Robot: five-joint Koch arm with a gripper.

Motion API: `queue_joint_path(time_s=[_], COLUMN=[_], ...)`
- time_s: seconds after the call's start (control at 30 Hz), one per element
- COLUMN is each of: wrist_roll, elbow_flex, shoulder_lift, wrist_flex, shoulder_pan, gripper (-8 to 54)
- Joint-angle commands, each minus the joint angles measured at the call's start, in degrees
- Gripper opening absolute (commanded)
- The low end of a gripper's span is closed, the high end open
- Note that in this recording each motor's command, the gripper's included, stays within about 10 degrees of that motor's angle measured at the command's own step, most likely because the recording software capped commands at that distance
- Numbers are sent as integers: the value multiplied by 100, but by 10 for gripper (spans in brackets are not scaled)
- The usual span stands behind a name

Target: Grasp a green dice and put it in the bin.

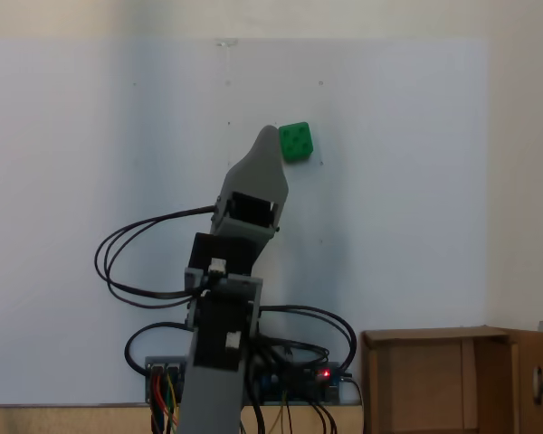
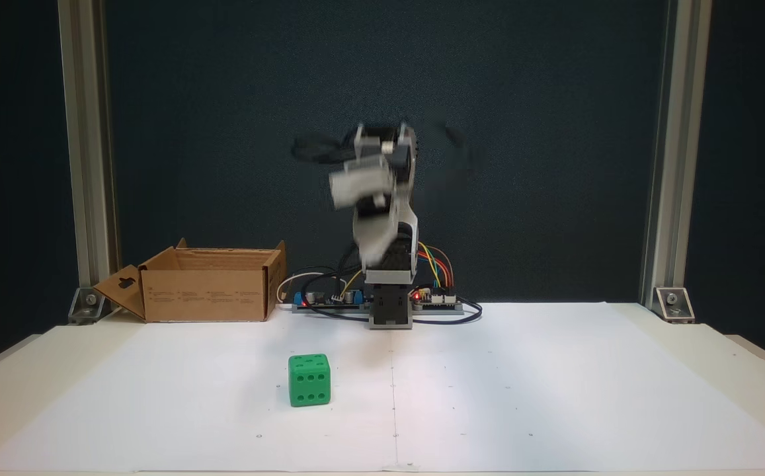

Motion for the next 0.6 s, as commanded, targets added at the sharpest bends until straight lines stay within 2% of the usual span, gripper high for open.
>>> queue_joint_path(time_s=[0.0, 0.17, 0.27, 0.57], wrist_roll=[721, 1020, 1011, 1011], elbow_flex=[-703, -958, -967, -2417], shoulder_lift=[9, -237, -325, -1468], wrist_flex=[938, 2329, 2382, 3419], shoulder_pan=[9, 97, 105, 510], gripper=[438, 439, 422, 423])
